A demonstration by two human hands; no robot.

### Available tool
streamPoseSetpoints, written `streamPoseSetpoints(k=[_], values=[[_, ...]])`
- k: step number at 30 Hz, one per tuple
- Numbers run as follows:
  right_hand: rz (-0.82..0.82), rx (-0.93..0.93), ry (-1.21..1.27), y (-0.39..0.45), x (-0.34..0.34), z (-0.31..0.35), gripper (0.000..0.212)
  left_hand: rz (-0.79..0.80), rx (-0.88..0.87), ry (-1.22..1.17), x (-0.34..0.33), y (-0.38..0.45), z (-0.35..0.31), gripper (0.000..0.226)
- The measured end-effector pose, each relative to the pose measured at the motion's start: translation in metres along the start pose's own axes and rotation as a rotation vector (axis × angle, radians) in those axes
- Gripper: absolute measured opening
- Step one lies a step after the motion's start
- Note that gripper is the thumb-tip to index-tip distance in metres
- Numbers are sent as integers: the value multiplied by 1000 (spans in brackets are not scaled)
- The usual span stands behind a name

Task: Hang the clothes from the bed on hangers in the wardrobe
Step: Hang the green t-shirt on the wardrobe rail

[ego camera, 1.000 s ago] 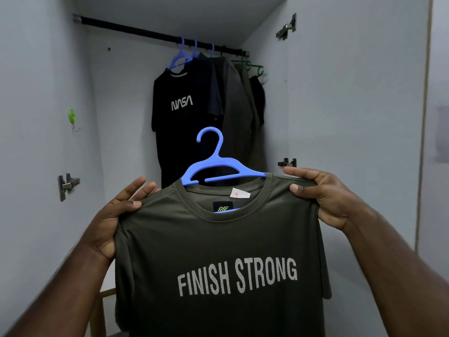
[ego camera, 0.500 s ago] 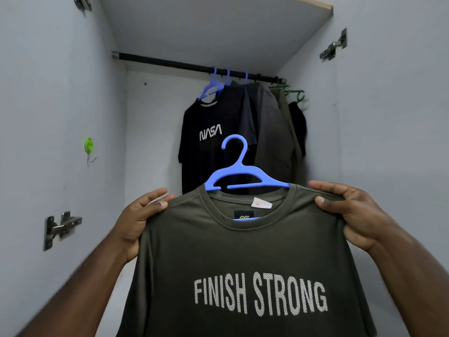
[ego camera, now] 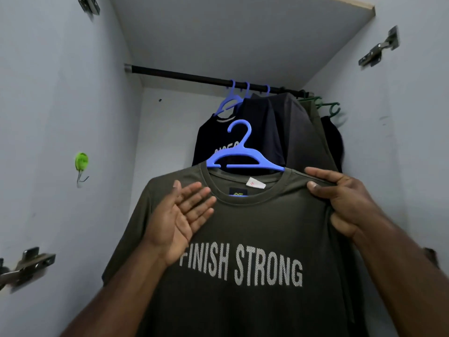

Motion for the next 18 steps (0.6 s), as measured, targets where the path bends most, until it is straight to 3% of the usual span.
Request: streamPoseSetpoints(k=[3,18], values=[[-20,53,-39,34,-18,-10,31,40,56,-31,22,31,7,57],[-125,235,-127,175,-105,-36,31,180,-50,252,120,202,-20,47]])
Point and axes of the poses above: each hand's wrist, its own y-axis towards the middle knuckle, its own x-axis out of the back of the hand, z = x × y, the point moved 3 cm from there along y, towards the middle knuckle, and after that the axes turned 13 degrees about z, right-handed, at the moved point
